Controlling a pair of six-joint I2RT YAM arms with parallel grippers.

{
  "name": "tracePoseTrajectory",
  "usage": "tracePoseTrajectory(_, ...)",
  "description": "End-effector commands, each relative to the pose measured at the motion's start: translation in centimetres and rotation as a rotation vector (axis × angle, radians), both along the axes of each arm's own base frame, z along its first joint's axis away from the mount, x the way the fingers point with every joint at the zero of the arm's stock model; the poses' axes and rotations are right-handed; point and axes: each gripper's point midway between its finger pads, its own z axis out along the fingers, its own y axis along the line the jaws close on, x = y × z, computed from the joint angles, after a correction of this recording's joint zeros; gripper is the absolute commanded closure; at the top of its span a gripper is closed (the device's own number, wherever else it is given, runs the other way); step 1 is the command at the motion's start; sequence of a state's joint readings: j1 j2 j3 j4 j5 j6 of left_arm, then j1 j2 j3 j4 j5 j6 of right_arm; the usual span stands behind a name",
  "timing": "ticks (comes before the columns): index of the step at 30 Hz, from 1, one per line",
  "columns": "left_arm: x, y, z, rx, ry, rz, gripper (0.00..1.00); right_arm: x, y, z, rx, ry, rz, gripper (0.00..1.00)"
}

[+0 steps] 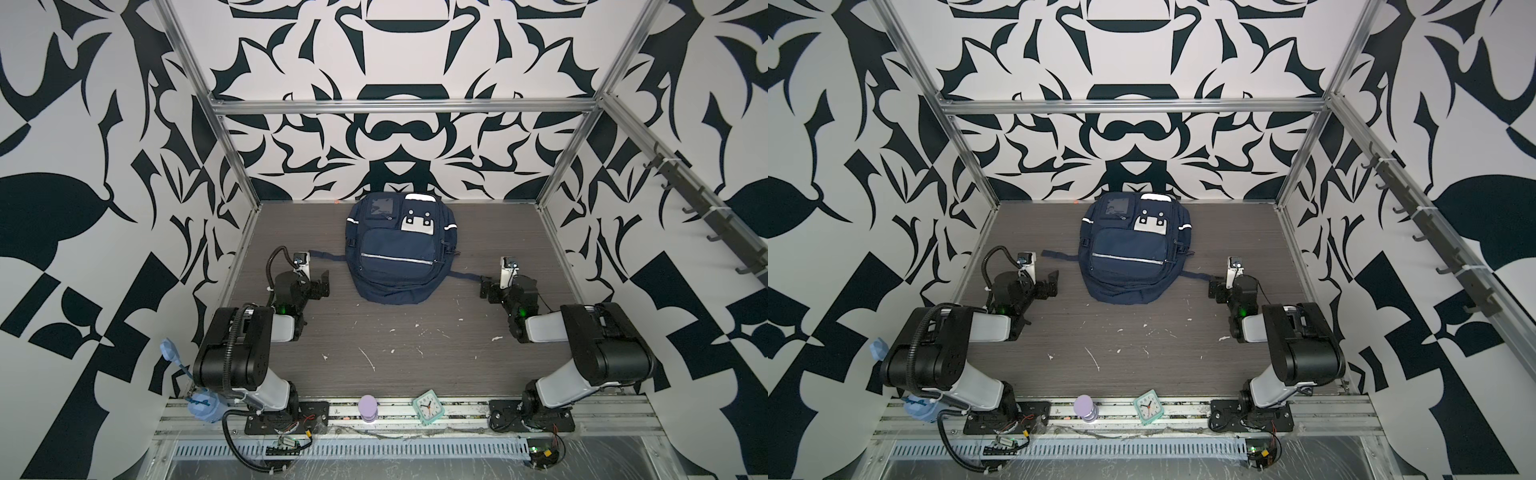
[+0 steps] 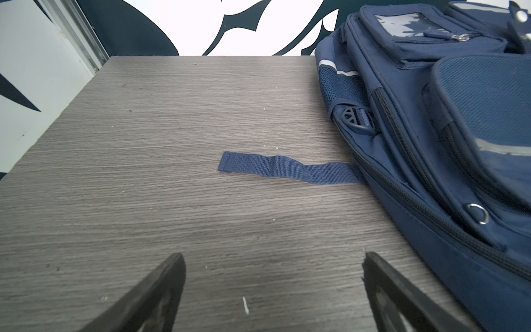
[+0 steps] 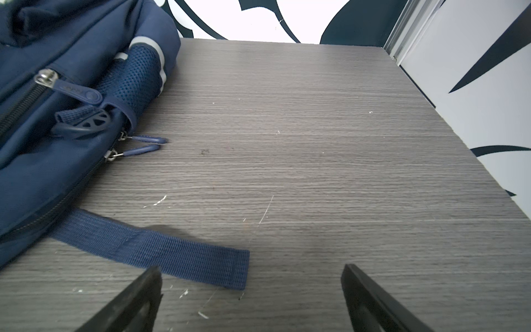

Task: Pack books, pencil case, and school supplies into a backpack
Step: Reset both arms

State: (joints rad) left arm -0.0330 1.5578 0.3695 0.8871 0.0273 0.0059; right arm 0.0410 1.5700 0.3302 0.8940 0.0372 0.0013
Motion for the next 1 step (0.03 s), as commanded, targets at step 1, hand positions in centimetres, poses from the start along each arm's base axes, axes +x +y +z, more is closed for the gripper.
tracePoseTrajectory(1, 0.3, -0.21, 0.55, 0.004, -0.025, -0.016, 0.01, 0.98, 0.22, 1.82, 0.013, -0.057, 0.001, 0.01)
